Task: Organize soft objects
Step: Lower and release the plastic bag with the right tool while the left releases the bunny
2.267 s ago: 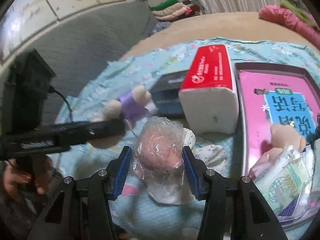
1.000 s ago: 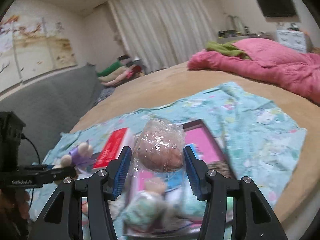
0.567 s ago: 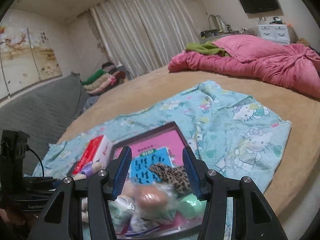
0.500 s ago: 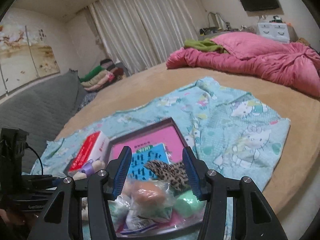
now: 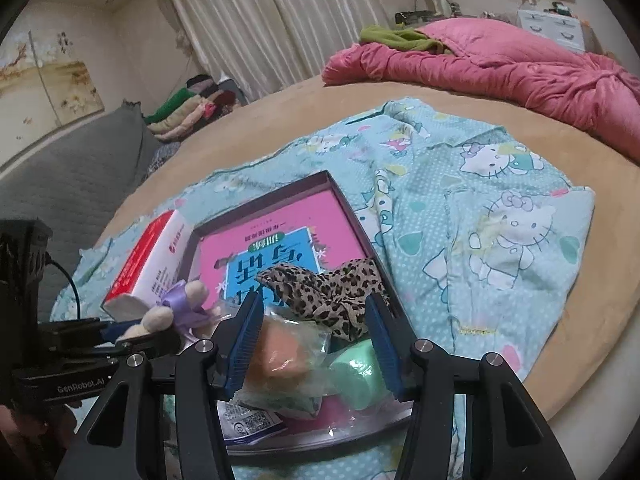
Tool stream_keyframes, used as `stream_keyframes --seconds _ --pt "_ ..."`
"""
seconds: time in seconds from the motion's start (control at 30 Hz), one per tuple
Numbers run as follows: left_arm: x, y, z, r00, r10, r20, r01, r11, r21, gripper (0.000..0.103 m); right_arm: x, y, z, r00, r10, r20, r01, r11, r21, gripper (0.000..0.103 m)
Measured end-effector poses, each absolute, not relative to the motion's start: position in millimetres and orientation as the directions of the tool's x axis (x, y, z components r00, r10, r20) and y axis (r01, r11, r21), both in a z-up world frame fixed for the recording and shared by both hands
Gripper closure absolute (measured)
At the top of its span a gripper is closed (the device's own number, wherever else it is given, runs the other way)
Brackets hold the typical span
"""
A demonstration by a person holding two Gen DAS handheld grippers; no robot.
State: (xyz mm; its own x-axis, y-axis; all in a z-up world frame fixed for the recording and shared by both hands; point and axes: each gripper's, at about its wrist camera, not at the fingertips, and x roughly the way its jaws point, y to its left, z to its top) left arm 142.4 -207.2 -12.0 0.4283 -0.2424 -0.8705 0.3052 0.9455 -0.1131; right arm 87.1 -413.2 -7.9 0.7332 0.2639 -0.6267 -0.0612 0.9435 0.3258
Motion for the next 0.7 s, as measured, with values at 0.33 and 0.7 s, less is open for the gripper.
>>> stream_keyframes --seconds 0.33,0.7 --pt "142.2 -208.6 -14.8 0.441 -0.245 -0.863 0.303 0.946 -0.114 0.060 103.7 -405.4 -19.6 0.737 0.195 -0.647 -0.041 0.969 0.245 0.048" --pt "140.9 -204.2 -14.7 0.451 -0.237 -0.861 0.285 0.952 -0.113 0.048 110.9 -400.2 -21.3 0.759 0.140 -0.635 -0.028 0.983 0.183 0.043"
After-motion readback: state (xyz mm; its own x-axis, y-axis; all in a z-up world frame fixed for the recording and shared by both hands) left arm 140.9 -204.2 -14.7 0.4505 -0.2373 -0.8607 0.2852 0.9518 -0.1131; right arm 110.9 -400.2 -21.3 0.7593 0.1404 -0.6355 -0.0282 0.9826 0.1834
